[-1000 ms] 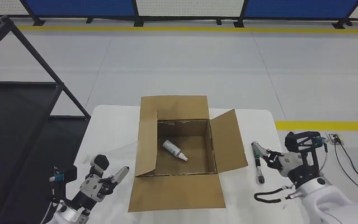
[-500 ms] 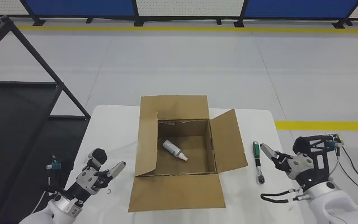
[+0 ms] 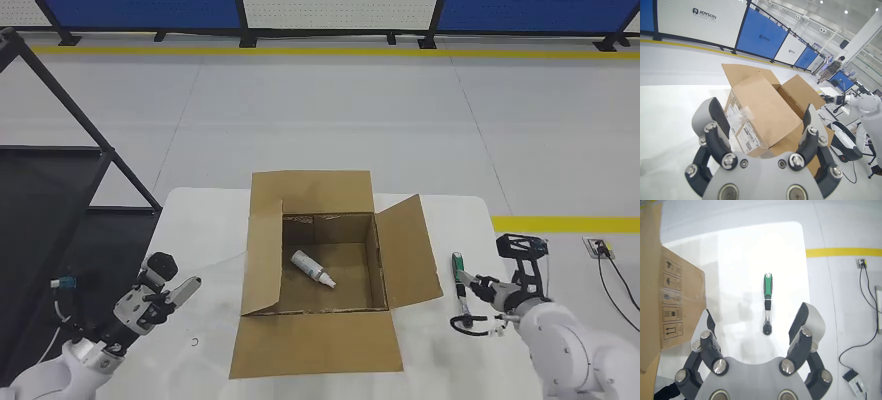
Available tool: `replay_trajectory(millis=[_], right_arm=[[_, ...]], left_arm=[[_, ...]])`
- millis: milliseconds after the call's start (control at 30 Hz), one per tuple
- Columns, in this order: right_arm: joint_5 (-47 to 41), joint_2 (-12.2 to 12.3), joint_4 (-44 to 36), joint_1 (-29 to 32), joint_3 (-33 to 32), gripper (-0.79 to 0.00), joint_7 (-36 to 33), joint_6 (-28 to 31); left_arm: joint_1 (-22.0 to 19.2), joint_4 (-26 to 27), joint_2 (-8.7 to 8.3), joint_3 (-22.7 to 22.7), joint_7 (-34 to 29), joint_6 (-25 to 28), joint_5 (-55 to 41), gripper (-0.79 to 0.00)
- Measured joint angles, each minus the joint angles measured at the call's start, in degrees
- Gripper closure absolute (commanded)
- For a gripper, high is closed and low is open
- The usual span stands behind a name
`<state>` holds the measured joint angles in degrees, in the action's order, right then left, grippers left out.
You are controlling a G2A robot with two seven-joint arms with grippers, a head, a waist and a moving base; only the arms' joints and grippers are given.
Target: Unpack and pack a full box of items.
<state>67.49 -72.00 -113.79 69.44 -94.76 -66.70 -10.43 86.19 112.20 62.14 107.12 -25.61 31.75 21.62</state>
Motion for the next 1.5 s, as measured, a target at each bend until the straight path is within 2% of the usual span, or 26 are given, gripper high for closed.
replay_trajectory(millis=[267, 333, 467, 567, 900, 967, 1033, 1233, 1500], right_arm=[[-2.80, 0.66, 15.29, -9.40, 2.85, -0.776, -10.45, 5.95], [-1.46, 0.77, 18.67, -11.85, 4.63, -0.683, -12.04, 7.40], [0.03, 0.88, 23.00, -14.88, 7.13, -0.640, -13.91, 8.94], [0.40, 1.05, 25.87, -16.31, 7.67, -0.517, -13.85, 10.19], [-2.23, 1.47, 36.27, -20.40, 7.64, -0.511, -10.06, 12.40], [-2.74, 1.50, 37.87, -21.13, 7.98, -0.474, -9.43, 12.83], [-2.94, 1.53, 39.39, -21.91, 8.45, -0.391, -8.94, 13.11], [-2.96, 1.76, 41.36, -23.27, 9.35, -0.336, -8.90, 13.31], [-3.41, 2.11, 41.87, -23.40, 10.01, -0.326, -8.79, 13.22]], left_arm=[[0.01, 0.01, 0.00, 0.00, 0.00, -0.03, 0.05, -0.785], [0.01, 0.00, 0.00, 0.00, 0.00, -0.03, 0.05, -0.785], [0.01, 0.00, 0.00, 0.00, 0.00, -0.03, 0.05, -0.785], [0.01, 0.00, 0.00, 0.00, 0.00, -0.03, 0.05, -0.785], [0.01, 0.00, 0.00, 0.00, 0.00, -0.03, 0.05, -0.785], [0.01, 0.00, 0.00, 0.00, 0.00, -0.03, 0.05, -0.785], [0.01, 0.00, 0.00, 0.00, 0.00, -0.03, 0.05, -0.785], [0.01, 0.00, 0.00, 0.00, 0.00, -0.03, 0.05, -0.785], [0.01, 0.00, 0.00, 0.00, 0.00, -0.03, 0.05, -0.785]])
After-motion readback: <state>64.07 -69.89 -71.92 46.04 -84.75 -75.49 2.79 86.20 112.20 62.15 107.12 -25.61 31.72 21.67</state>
